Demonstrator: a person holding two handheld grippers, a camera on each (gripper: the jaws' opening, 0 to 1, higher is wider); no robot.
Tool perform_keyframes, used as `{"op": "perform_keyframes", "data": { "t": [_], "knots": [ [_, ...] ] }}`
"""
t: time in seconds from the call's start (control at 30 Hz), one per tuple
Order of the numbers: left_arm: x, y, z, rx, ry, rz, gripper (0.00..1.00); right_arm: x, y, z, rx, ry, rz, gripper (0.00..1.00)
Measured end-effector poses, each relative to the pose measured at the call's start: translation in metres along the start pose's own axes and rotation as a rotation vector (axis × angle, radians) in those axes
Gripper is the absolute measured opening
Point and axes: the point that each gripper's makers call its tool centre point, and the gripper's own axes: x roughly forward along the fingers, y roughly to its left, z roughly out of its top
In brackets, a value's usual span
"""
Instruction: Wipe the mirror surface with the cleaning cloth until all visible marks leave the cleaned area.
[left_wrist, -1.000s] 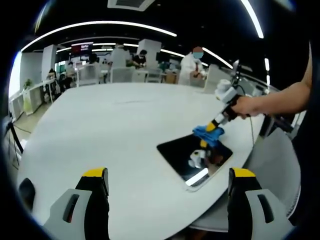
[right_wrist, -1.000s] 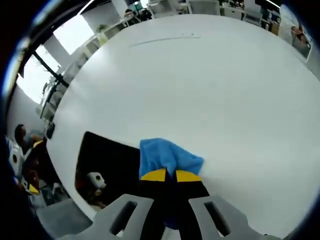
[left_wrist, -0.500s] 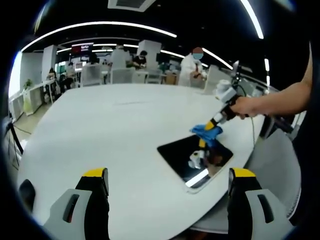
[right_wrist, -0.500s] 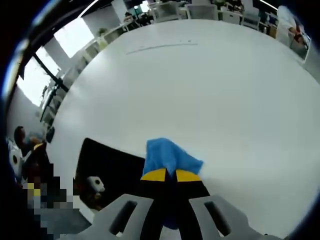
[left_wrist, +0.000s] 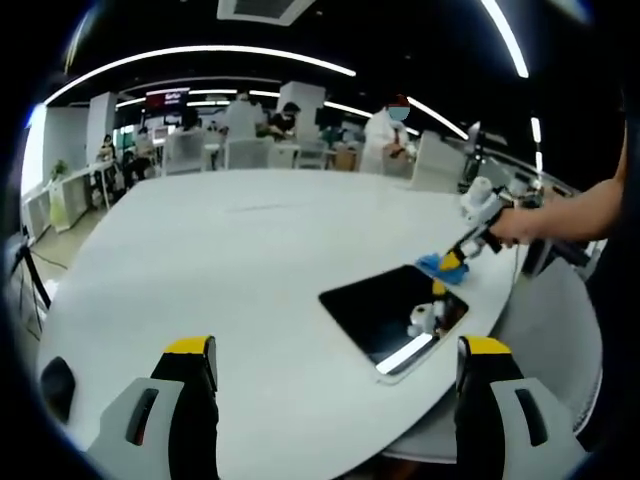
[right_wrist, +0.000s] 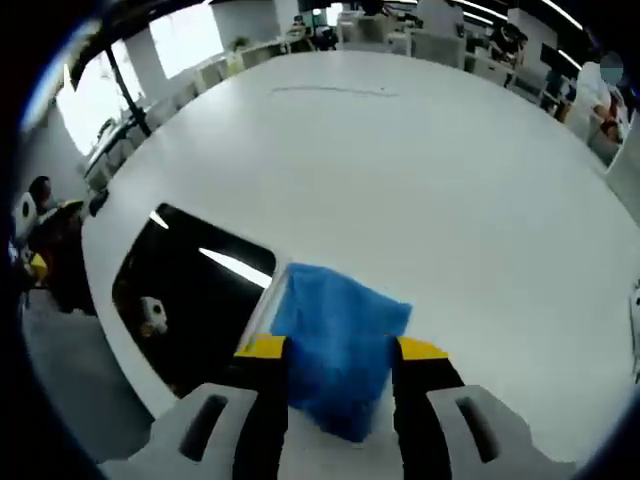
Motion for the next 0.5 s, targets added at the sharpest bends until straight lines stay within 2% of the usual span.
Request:
{"op": "perform_keyframes", "data": {
  "t": [0.1,0.17,0.27,0.3,0.43,0.5],
  "knots": [
    [-0.002,0.003,-0.003,-0.004,0.003,0.008,1.00,-0.023,-0.009,-0.003,0.006,-0.113,0.054,0.59],
    [-0.003,0.006,-0.004,-0.007,-0.001,0.016,1.00,-0.036,-0.016,-0.010,-0.006,-0.163,0.085,0.73],
    [-0.005,0.005,-0.004,-0.004,-0.012,0.017,1.00,-0.053,-0.022,-0.024,-0.051,-0.214,0.138,0.93],
    [-0.006,0.004,-0.002,-0.005,-0.018,0.011,1.00,-0.058,-0.024,-0.031,-0.052,-0.212,0.143,0.99],
    [-0.008,0.006,-0.001,0.013,-0.030,0.015,1.00,-0.071,-0.023,-0.047,-0.079,-0.210,0.175,1.00],
    [-0.011,0.011,0.001,0.029,-0.038,0.028,1.00,-0.077,-0.015,-0.049,-0.125,-0.243,0.188,1.00]
  ]
}}
